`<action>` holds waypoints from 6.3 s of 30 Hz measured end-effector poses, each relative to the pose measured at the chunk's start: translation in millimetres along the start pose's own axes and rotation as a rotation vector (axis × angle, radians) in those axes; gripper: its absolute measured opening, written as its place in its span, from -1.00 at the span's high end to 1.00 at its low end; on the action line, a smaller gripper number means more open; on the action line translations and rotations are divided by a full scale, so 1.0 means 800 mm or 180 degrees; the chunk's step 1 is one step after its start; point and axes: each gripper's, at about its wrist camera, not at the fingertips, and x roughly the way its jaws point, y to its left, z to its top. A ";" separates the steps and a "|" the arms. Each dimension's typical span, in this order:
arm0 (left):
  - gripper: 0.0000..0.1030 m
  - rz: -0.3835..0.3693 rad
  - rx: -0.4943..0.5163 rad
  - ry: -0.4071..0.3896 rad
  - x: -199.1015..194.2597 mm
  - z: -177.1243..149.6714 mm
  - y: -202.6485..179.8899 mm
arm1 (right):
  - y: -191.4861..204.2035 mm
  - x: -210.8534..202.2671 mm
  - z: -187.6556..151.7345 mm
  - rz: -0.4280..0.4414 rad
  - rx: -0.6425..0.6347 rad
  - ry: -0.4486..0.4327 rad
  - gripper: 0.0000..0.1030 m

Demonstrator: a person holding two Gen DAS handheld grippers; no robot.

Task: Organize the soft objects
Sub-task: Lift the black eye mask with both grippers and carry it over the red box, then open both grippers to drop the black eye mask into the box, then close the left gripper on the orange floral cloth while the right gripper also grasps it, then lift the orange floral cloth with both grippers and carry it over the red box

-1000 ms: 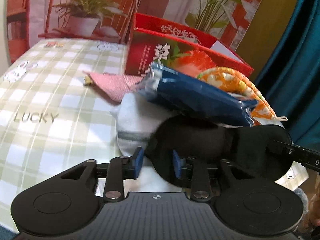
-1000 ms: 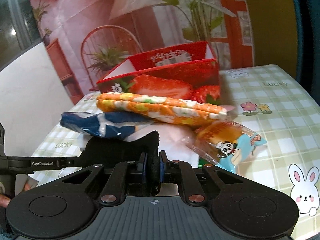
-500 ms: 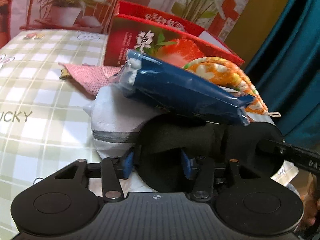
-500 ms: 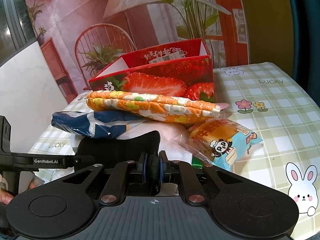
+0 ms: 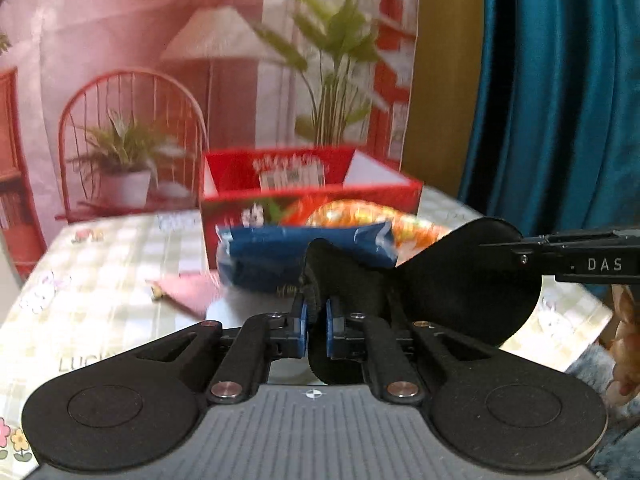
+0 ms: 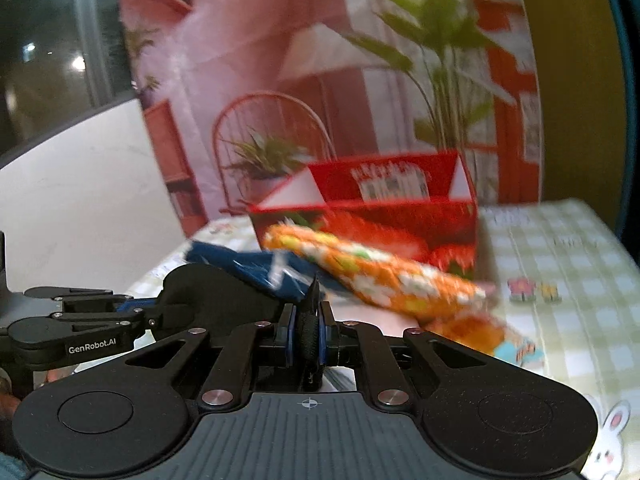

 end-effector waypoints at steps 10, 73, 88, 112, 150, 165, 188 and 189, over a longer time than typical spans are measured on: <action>0.82 -0.0054 -0.0344 -0.0562 -0.047 0.054 0.017 | 0.014 -0.038 0.047 0.0123 -0.0163 -0.0427 0.81; 0.12 -0.0147 -0.0718 0.0949 0.164 0.087 0.046 | -0.049 0.131 0.052 -0.0049 0.0054 0.0308 0.28; 0.52 -0.0244 -0.0872 0.1045 0.165 0.049 0.025 | -0.037 0.118 0.001 0.0041 0.0175 0.0420 0.28; 0.68 0.0234 -0.0946 0.0788 0.110 0.006 0.065 | -0.062 0.113 -0.013 -0.0217 0.0473 0.0377 0.10; 0.72 0.0224 -0.0803 0.0169 0.079 0.022 0.047 | -0.051 0.076 0.016 -0.0136 0.0130 -0.0078 0.79; 0.72 0.0118 -0.0381 -0.0045 0.088 0.073 0.035 | -0.066 0.072 0.047 -0.0045 0.0252 -0.0248 0.80; 0.72 0.0365 -0.0636 0.0394 0.287 0.186 0.078 | -0.125 0.229 0.186 -0.0314 -0.0128 -0.0177 0.86; 0.72 0.0352 -0.0682 0.0476 0.297 0.183 0.080 | -0.128 0.241 0.185 -0.0343 -0.0086 -0.0100 0.86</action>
